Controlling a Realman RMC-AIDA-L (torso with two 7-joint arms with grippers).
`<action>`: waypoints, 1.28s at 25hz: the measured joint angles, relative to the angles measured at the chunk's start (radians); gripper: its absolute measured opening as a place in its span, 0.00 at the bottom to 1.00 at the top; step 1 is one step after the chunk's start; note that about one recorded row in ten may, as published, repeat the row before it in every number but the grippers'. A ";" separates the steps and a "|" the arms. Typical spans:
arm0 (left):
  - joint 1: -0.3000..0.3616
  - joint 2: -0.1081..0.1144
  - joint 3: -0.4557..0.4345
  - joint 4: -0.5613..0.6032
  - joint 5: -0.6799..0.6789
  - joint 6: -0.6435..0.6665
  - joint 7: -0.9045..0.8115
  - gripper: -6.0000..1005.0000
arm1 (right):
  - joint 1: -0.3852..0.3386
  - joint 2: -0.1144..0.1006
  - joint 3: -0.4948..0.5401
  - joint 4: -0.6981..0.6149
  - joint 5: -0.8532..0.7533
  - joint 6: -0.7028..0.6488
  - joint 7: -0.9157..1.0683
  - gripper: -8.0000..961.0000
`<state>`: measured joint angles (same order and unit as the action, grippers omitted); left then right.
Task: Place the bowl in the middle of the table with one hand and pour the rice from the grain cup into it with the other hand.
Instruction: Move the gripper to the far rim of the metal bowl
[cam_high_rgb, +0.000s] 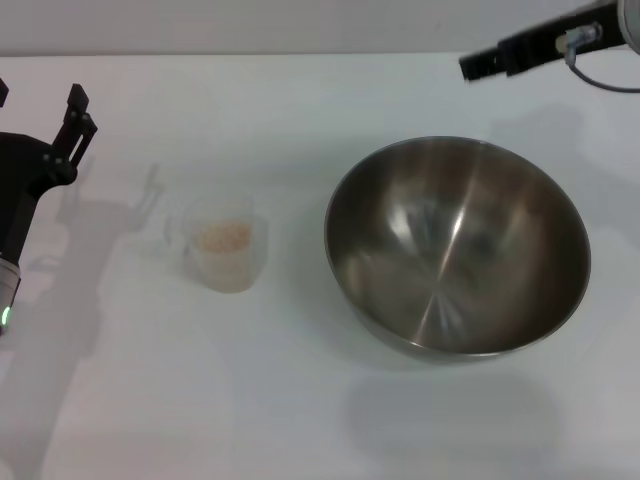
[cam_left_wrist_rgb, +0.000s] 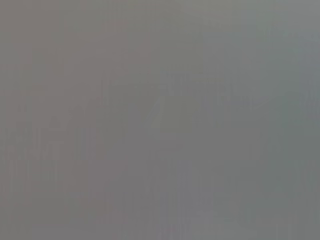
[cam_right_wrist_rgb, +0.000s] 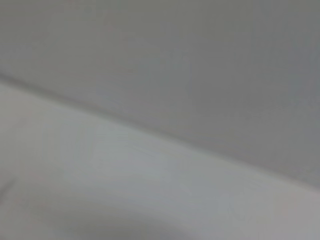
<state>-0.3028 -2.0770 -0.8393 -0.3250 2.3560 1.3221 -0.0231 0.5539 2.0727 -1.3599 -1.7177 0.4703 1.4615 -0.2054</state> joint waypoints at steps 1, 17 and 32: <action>0.000 0.000 -0.001 0.000 0.000 0.001 0.000 0.84 | 0.025 -0.001 0.019 0.016 0.000 0.050 -0.015 0.75; -0.004 0.002 -0.010 -0.003 0.000 0.003 0.000 0.84 | 0.114 -0.014 0.100 0.307 -0.080 0.161 -0.206 0.72; -0.004 0.000 -0.010 -0.003 0.000 0.003 0.000 0.83 | 0.130 -0.003 0.102 0.511 -0.055 0.044 -0.288 0.69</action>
<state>-0.3068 -2.0769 -0.8498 -0.3283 2.3562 1.3252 -0.0231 0.6837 2.0699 -1.2575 -1.2065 0.4157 1.5059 -0.4934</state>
